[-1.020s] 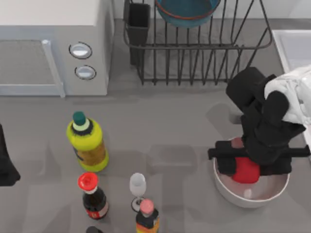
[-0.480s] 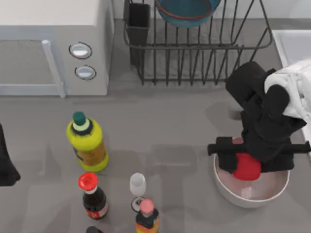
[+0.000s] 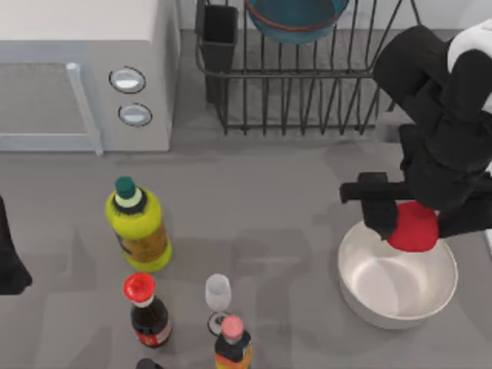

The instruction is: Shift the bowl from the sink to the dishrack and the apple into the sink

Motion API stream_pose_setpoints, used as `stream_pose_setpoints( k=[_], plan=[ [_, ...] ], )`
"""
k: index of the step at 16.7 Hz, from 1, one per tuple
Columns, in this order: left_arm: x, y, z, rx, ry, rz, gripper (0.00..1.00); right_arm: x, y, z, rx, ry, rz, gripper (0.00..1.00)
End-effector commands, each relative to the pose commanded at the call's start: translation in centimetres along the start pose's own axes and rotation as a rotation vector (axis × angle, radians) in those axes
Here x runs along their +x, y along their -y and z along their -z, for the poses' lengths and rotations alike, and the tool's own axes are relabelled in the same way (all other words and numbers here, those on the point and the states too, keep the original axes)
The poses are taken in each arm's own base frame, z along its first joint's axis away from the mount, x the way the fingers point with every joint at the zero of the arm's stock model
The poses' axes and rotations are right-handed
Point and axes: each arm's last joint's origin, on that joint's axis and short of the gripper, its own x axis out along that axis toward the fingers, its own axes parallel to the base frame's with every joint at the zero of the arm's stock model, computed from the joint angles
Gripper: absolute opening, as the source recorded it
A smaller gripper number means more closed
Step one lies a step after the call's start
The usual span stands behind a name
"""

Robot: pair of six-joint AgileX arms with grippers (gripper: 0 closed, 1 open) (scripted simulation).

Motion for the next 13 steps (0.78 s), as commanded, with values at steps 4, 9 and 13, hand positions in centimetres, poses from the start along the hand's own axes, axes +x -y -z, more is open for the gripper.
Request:
stream_pose_setpoints(
  k=[4, 9, 13],
  plan=[
    [0.0, 0.0, 0.0, 0.0, 0.0, 0.0, 1.0, -0.5, 0.0, 0.0, 0.0, 0.006, -0.003, 0.0],
    [0.0, 0.0, 0.0, 0.0, 0.0, 0.0, 1.0, 0.0, 0.7, -0.7, 0.019, 0.03, -0.032, 0.0],
    [0.0, 0.0, 0.0, 0.0, 0.0, 0.0, 1.0, 1.2, 3.1, -3.0, 0.068, 0.145, -0.13, 0.0]
  ],
)
